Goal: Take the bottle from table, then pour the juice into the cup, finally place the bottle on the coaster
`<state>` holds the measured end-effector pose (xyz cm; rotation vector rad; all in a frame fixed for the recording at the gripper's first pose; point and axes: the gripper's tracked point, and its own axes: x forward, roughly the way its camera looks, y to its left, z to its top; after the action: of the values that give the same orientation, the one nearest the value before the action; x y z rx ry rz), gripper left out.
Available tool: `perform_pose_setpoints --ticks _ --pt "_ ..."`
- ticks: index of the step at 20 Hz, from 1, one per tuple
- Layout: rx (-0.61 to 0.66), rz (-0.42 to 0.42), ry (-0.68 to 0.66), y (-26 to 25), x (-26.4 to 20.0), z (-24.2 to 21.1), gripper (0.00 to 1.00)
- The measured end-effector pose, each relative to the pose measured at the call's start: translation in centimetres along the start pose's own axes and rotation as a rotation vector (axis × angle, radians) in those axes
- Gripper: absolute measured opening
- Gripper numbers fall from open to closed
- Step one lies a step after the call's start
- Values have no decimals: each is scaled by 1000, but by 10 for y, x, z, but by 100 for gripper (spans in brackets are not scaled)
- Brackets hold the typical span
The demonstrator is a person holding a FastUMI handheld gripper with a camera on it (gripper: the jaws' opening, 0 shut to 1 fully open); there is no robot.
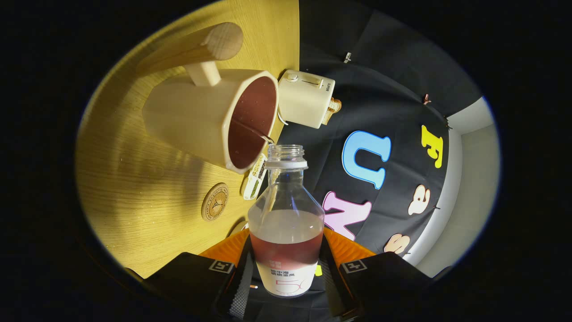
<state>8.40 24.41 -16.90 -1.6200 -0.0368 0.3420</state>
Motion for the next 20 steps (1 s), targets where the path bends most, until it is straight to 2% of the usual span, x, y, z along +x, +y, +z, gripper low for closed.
perform_pose_setpoints --ticks 20 --pt "-155 -51 -96 -9 -1 13 72"
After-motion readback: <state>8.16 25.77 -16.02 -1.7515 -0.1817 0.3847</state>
